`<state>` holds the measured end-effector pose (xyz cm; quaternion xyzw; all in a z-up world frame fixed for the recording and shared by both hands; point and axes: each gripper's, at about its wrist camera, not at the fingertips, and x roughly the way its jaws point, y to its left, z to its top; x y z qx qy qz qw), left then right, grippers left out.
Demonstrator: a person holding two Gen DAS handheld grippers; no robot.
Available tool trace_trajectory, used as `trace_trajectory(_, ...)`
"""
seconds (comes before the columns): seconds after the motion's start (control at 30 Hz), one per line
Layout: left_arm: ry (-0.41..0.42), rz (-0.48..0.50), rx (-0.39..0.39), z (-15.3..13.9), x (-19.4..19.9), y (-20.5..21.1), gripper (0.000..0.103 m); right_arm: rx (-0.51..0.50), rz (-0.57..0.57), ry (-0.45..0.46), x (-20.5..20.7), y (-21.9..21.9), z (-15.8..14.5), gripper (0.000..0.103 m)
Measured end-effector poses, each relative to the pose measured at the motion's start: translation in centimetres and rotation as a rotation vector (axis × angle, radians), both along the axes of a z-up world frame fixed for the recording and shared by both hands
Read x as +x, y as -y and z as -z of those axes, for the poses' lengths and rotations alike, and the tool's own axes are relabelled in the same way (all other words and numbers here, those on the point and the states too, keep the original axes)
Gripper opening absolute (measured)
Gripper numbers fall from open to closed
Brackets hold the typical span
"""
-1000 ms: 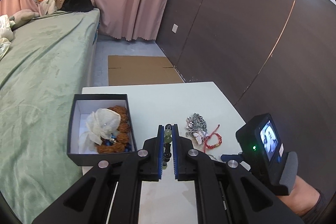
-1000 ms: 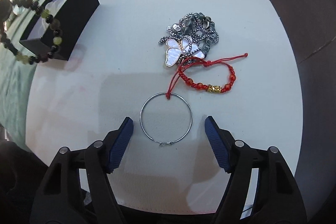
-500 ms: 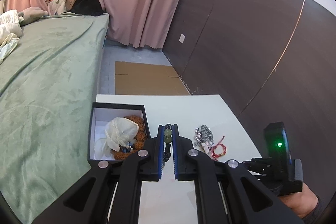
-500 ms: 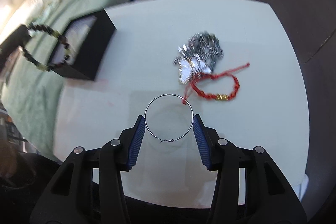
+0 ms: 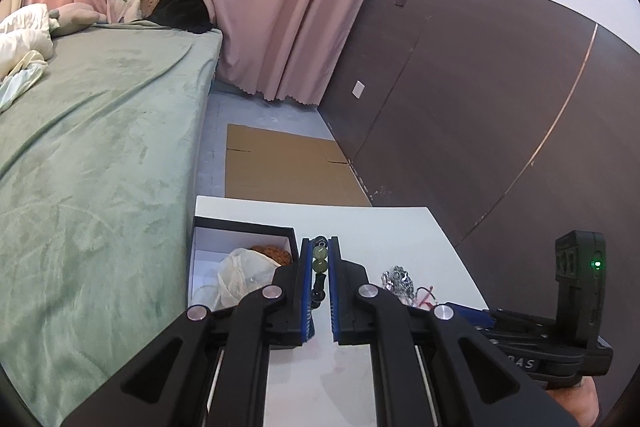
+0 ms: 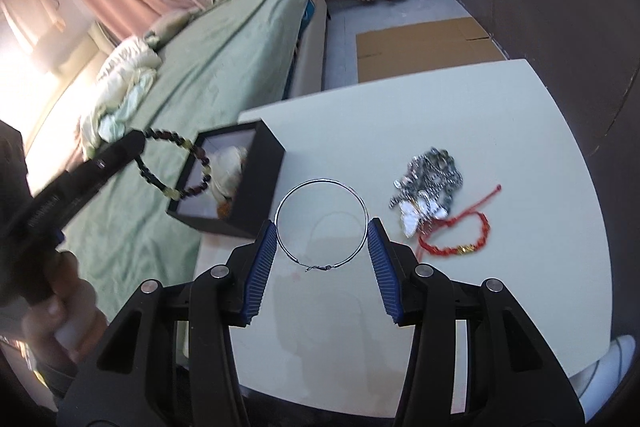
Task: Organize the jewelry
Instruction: 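Release the black bracelet into the box with the left gripper while the right gripper drops the silver hoop in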
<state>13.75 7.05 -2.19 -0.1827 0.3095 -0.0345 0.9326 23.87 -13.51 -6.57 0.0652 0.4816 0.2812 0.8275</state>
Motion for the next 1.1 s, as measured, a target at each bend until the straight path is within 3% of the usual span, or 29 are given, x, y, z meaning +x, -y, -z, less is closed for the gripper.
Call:
trace_trajectory(0.13, -0.006, -0.025, -0.033, 0.6, 0.6, -0.9, 0.007, 0.035, 0.012, 0.003, 0.3, -0.1, -0.4, 0.048)
trace_trajectory(0.17, -0.012, -0.035, -0.038, 0.8, 0.7, -1.1, 0.011, 0.039, 0.011, 0.004, 0.3, -0.3, -0.5, 0.048)
trace_trajectory(0.2, -0.034, -0.053, -0.041, 1.1, 1.0, -1.4, 0.018, 0.04, 0.011, 0.009, 0.4, -0.5, -0.6, 0.048)
trace_trajectory(0.27, -0.047, -0.074, -0.039, 1.4, 1.0, -1.7, 0.06, 0.048, 0.011, 0.017, 0.4, -0.9, -0.6, 0.048)
trace_trajectory(0.4, -0.022, -0.067, -0.036, 1.1, 0.3, -1.6, 0.063, 0.078, 0.009, 0.035, 0.4, -1.9, -0.9, 0.048)
trace_trajectory(0.47, -0.018, -0.066, -0.026, 1.0, 0.0, -1.5, 0.077, 0.097, 0.009, 0.044, 0.3, -2.5, -1.1, 0.048)
trace_trajectory(0.57, -0.008, -0.072, -0.022, 0.7, -0.8, -1.6, 0.087, 0.122, 0.011, 0.06, 0.1, -3.3, -1.4, 0.048)
trace_trajectory(0.67, -0.007, -0.093, -0.011, 0.4, -1.3, -2.1, 0.094, 0.144, 0.011, 0.069, 0.2, -4.1, -1.7, 0.048)
trace_trajectory(1.1, -0.009, -0.219, -0.027, 0.2, -3.9, -6.2, 0.095, 0.204, -0.018, 0.06, 0.6, -8.7, -1.3, 0.048)
